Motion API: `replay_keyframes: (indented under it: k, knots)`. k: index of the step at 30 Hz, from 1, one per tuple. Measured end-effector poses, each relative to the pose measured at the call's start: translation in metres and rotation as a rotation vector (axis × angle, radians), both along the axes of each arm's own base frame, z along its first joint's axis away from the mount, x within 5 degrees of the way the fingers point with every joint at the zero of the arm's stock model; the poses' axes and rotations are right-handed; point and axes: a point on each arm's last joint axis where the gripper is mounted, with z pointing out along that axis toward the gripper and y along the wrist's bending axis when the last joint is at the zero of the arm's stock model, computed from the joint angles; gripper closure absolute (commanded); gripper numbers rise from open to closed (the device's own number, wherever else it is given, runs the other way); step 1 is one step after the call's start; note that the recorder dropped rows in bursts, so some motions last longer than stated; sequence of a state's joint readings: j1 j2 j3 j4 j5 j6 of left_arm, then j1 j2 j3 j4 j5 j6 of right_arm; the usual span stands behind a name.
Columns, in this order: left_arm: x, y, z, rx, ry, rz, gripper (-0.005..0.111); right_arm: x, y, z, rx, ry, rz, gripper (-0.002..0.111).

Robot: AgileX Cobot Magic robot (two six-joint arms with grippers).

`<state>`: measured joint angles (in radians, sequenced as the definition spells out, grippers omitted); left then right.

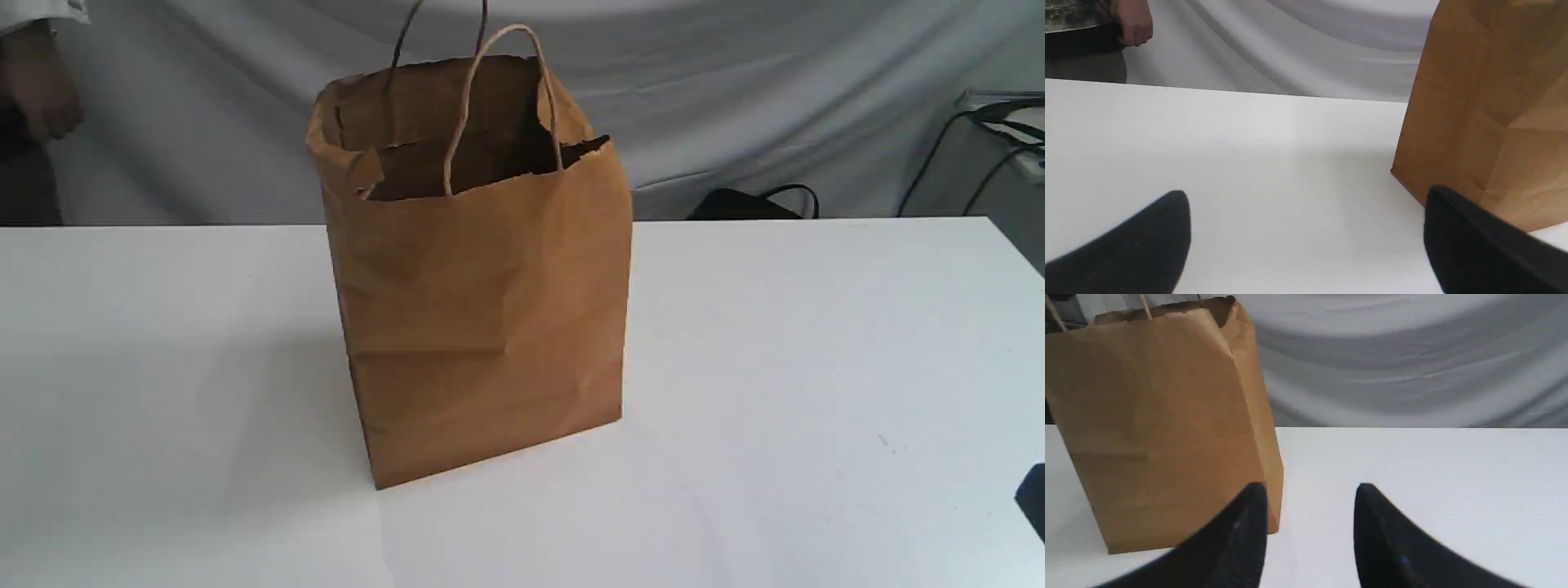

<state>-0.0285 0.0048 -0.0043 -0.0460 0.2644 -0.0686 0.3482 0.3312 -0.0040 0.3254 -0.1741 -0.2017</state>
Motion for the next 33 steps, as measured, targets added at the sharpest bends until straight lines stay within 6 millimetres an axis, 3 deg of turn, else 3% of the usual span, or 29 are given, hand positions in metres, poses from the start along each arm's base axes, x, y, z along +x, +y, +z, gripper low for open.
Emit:
replay_keyframes:
  k: [11, 33]
  knots:
    - [0.0, 0.0, 0.0, 0.0, 0.0, 0.0, 0.028, -0.019, -0.001, 0.0, -0.068, -0.065, 0.063, 0.073]
    - [0.0, 0.0, 0.0, 0.0, 0.0, 0.0, 0.028, -0.031, 0.0, -0.014, -0.114, 0.052, 0.118, 0.073]
